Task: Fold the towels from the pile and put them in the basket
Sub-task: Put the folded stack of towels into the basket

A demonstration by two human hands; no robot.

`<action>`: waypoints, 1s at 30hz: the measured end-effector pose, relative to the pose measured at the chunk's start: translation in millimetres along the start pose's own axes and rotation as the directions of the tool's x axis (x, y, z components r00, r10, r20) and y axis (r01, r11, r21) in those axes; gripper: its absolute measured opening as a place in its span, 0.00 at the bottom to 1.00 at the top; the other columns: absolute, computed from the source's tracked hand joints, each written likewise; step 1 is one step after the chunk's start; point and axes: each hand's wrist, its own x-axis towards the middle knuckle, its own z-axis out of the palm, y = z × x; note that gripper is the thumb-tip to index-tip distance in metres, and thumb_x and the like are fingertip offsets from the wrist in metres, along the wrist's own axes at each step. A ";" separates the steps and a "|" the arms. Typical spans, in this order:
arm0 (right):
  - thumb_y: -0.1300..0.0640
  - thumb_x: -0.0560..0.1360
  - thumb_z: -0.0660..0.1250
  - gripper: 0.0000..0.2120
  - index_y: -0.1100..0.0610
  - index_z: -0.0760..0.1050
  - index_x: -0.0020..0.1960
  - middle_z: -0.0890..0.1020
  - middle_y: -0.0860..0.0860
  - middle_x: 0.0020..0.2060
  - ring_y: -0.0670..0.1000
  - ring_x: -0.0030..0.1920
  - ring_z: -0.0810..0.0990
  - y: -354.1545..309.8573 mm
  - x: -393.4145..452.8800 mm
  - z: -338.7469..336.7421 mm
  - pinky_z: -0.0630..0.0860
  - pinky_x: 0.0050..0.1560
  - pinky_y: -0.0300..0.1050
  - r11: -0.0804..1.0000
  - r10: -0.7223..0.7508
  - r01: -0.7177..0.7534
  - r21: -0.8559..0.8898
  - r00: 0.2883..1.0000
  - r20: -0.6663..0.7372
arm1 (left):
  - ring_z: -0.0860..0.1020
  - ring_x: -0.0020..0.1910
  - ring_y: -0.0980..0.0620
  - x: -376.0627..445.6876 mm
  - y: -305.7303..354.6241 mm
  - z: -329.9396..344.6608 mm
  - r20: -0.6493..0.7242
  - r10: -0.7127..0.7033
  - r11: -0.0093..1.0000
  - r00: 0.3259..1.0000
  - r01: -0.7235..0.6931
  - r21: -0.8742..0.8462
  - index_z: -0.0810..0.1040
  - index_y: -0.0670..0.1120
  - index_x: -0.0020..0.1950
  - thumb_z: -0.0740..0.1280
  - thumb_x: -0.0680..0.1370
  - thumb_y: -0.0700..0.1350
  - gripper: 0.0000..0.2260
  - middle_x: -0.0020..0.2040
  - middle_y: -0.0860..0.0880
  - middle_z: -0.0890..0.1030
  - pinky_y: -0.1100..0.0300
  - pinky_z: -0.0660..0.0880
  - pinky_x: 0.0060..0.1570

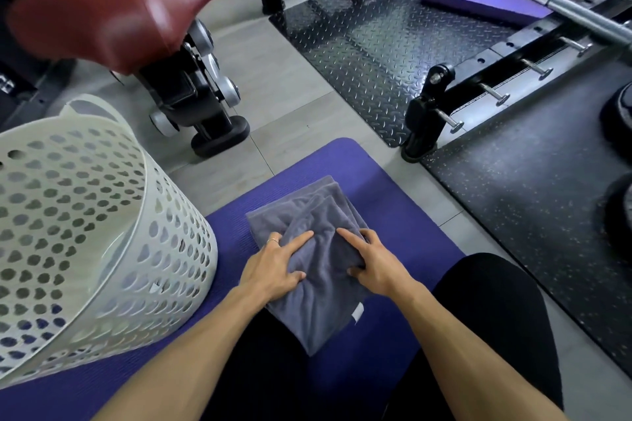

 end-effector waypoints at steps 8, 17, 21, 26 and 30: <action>0.55 0.69 0.71 0.32 0.43 0.65 0.71 0.67 0.51 0.68 0.55 0.65 0.71 -5.0 17.1 -9.4 0.65 0.70 0.55 0.997 -0.048 0.054 0.063 0.994 -0.093 | 0.74 0.64 0.47 13.3 -18.5 -18.7 0.004 0.081 0.993 0.997 -0.080 -0.085 0.54 0.77 0.71 0.72 0.71 0.59 0.37 0.65 0.51 0.66 0.51 0.75 0.57; 0.50 0.72 0.74 0.31 0.38 0.66 0.71 0.61 0.47 0.73 0.50 0.70 0.64 -1.8 60.4 -20.0 0.67 0.65 0.46 0.961 -0.153 0.119 0.250 0.981 0.121 | 0.74 0.57 0.52 34.6 -52.5 -25.0 0.064 0.082 0.964 0.995 -0.063 -0.258 0.59 0.80 0.67 0.74 0.65 0.58 0.37 0.54 0.53 0.70 0.50 0.72 0.64; 0.46 0.71 0.70 0.36 0.33 0.58 0.74 0.60 0.48 0.72 0.54 0.67 0.69 -2.0 64.2 -7.2 0.73 0.65 0.52 0.979 -0.196 0.187 0.086 0.974 0.112 | 0.72 0.60 0.51 43.9 -64.1 -14.5 0.092 0.037 0.930 0.995 -0.001 -0.368 0.64 0.74 0.69 0.77 0.68 0.50 0.37 0.55 0.53 0.71 0.56 0.67 0.67; 0.52 0.72 0.71 0.36 0.37 0.61 0.75 0.61 0.48 0.72 0.52 0.67 0.68 -11.0 64.2 -1.5 0.71 0.64 0.48 0.978 -0.177 0.163 0.131 0.979 0.100 | 0.72 0.61 0.51 43.1 -66.7 -8.6 0.087 0.027 0.907 0.996 0.012 -0.422 0.66 0.71 0.70 0.77 0.70 0.46 0.36 0.56 0.51 0.71 0.59 0.66 0.67; 0.57 0.72 0.71 0.35 0.40 0.63 0.75 0.62 0.49 0.72 0.53 0.70 0.66 -15.5 54.3 -14.2 0.71 0.66 0.49 0.977 -0.144 0.130 0.167 0.986 0.077 | 0.73 0.62 0.49 41.3 -55.4 -20.1 0.072 0.055 0.921 0.996 -0.023 -0.388 0.65 0.71 0.71 0.78 0.69 0.48 0.37 0.57 0.49 0.71 0.55 0.68 0.68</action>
